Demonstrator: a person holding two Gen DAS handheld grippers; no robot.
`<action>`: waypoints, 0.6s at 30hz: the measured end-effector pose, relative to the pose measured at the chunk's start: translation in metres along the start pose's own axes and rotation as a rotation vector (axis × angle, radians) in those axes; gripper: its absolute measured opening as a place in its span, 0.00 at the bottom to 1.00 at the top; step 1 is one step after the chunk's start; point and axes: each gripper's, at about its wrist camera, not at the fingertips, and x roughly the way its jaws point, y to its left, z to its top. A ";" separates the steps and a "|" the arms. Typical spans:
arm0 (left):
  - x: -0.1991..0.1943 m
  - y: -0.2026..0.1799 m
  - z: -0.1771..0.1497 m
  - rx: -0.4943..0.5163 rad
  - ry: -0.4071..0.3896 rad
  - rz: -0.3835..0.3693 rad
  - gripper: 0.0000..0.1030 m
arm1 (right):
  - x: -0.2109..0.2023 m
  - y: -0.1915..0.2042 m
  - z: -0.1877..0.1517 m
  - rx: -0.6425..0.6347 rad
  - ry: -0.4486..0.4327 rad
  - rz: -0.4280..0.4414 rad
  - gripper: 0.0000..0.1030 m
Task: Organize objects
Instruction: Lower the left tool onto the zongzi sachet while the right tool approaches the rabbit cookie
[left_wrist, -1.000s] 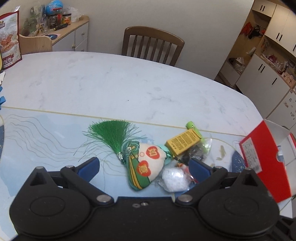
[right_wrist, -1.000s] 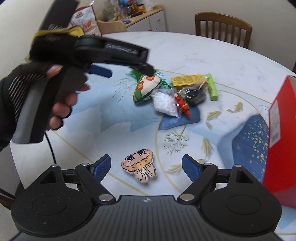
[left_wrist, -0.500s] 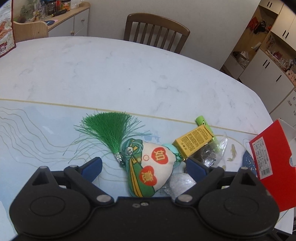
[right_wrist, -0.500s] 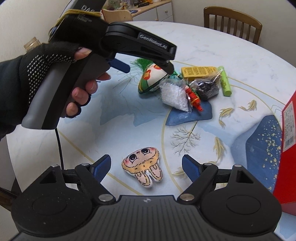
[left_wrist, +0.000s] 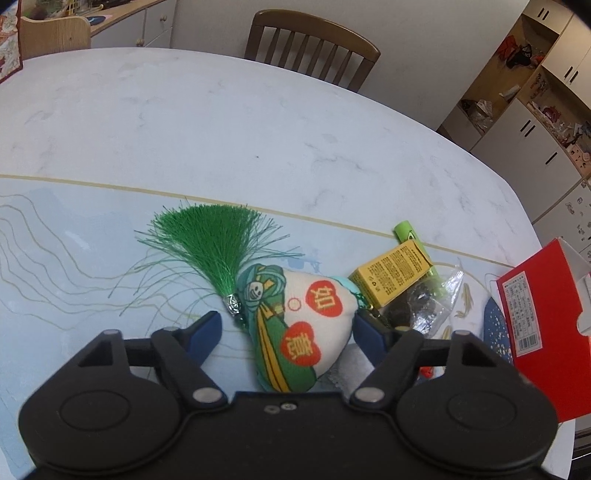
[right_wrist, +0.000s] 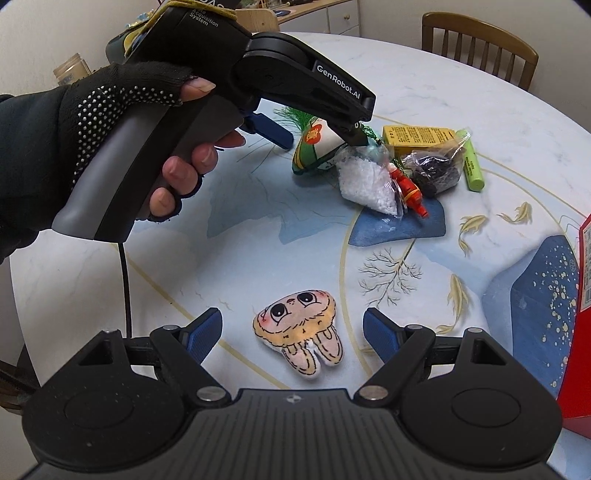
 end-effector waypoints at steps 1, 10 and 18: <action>0.000 0.000 0.000 0.001 -0.003 -0.004 0.70 | 0.000 0.000 0.000 -0.001 0.001 -0.003 0.79; 0.000 -0.001 0.000 0.008 -0.004 -0.024 0.54 | 0.003 0.001 -0.002 -0.021 0.009 -0.012 0.58; -0.007 0.001 -0.001 -0.006 -0.008 -0.029 0.50 | -0.001 -0.002 -0.002 -0.031 -0.012 -0.039 0.40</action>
